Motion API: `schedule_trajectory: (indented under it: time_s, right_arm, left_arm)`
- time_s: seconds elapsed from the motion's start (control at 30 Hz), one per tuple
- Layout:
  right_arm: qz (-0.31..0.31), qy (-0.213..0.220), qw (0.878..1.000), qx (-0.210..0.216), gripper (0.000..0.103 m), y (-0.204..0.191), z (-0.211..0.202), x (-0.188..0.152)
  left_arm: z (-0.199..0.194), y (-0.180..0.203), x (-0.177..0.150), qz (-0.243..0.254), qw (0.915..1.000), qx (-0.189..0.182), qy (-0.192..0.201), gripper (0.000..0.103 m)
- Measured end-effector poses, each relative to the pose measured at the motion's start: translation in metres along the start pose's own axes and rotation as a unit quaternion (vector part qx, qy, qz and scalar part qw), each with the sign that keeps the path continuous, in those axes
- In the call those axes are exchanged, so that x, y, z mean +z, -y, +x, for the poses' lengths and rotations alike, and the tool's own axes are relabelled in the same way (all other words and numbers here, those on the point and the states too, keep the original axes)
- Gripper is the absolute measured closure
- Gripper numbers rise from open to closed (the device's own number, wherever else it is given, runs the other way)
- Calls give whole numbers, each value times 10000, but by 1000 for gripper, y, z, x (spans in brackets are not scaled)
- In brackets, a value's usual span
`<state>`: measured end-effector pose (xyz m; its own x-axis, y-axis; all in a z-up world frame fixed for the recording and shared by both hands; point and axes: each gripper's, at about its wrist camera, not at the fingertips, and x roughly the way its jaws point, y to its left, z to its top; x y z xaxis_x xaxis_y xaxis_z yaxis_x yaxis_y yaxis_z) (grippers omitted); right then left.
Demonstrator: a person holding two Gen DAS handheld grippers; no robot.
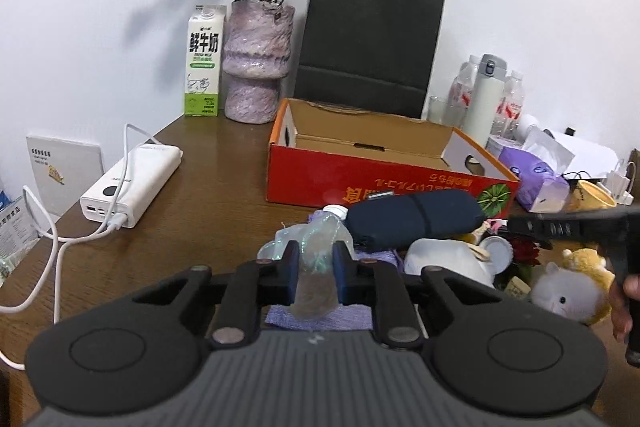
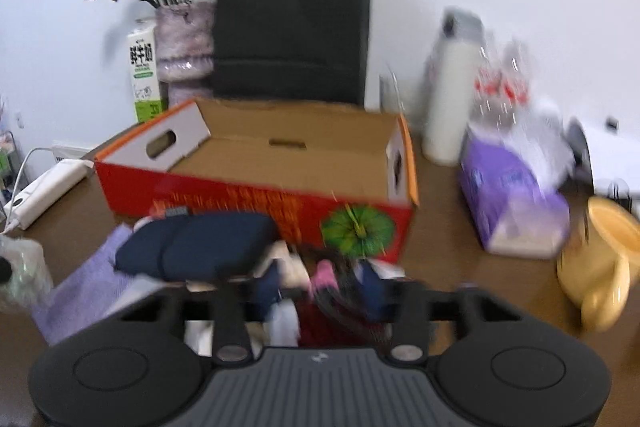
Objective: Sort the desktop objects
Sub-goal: 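Grasp the clear plastic bag with the left gripper while the right gripper grasps the beige block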
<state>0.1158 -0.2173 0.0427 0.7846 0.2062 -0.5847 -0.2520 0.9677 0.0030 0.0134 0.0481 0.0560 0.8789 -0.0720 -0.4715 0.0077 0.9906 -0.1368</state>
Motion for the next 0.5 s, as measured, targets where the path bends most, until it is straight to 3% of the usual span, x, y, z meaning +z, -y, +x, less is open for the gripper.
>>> schedule_trajectory:
  time_s: [0.07, 0.33, 0.43, 0.5]
  right_arm:
    - [-76, 51, 10000, 32, 76, 3, -11, -13]
    - [-874, 212, 9945, -530, 76, -8, -34, -33]
    - [-771, 316, 9952, -521, 75, -4, -47, -36]
    - [-413, 340, 9982, -273, 75, 6, -59, -42]
  left_arm:
    - [-2, 3, -1, 29, 10000, -48, 22, 85]
    - [-7, 17, -2, 181, 9998, -71, 15, 85]
    - [-14, 23, -4, 261, 9996, -89, 9, 85]
    - [-19, 27, -8, 319, 9994, -157, -15, 85]
